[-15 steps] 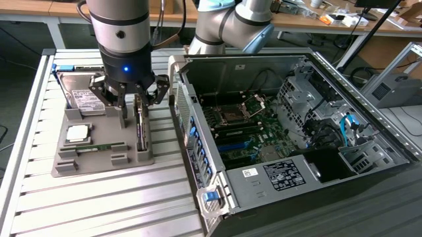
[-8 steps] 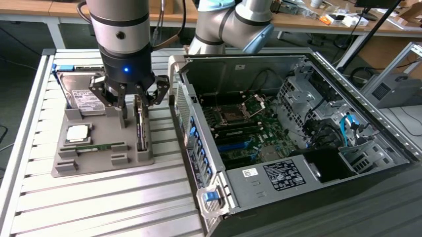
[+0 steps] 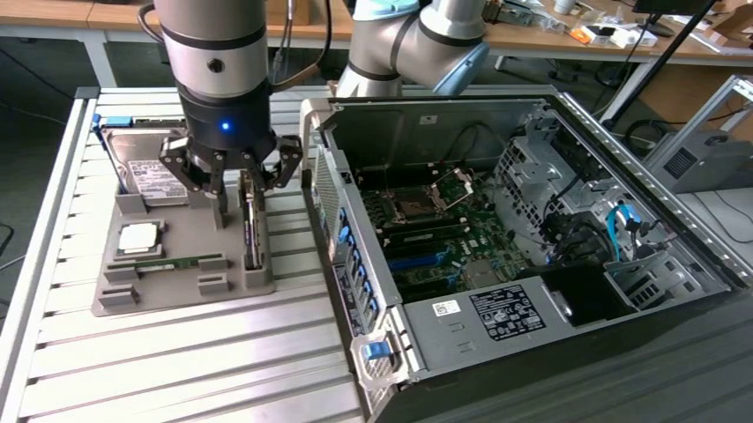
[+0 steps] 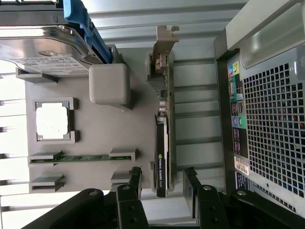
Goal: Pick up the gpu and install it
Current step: 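Pick up the gpu and move the gpu toward the slot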
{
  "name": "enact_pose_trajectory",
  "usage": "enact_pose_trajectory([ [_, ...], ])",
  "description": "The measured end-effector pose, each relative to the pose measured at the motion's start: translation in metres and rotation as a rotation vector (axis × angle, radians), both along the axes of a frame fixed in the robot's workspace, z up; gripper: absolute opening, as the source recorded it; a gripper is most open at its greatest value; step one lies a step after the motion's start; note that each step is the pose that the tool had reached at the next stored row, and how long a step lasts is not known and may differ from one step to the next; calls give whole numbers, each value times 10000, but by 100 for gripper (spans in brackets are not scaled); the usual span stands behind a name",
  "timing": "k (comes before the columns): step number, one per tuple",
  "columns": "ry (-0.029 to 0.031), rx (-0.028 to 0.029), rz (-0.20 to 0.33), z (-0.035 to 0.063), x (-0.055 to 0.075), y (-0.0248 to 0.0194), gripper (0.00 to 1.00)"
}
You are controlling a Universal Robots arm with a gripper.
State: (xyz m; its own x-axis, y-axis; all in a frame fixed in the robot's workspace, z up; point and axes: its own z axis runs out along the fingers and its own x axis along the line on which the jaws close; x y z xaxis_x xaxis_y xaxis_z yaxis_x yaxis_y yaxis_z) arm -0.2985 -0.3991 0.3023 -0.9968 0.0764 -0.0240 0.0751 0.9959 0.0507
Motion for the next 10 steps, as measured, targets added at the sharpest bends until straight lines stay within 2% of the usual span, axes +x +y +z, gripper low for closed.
enact_pose_trajectory([
  [10,0,0,0,-20,0,0,48],
])
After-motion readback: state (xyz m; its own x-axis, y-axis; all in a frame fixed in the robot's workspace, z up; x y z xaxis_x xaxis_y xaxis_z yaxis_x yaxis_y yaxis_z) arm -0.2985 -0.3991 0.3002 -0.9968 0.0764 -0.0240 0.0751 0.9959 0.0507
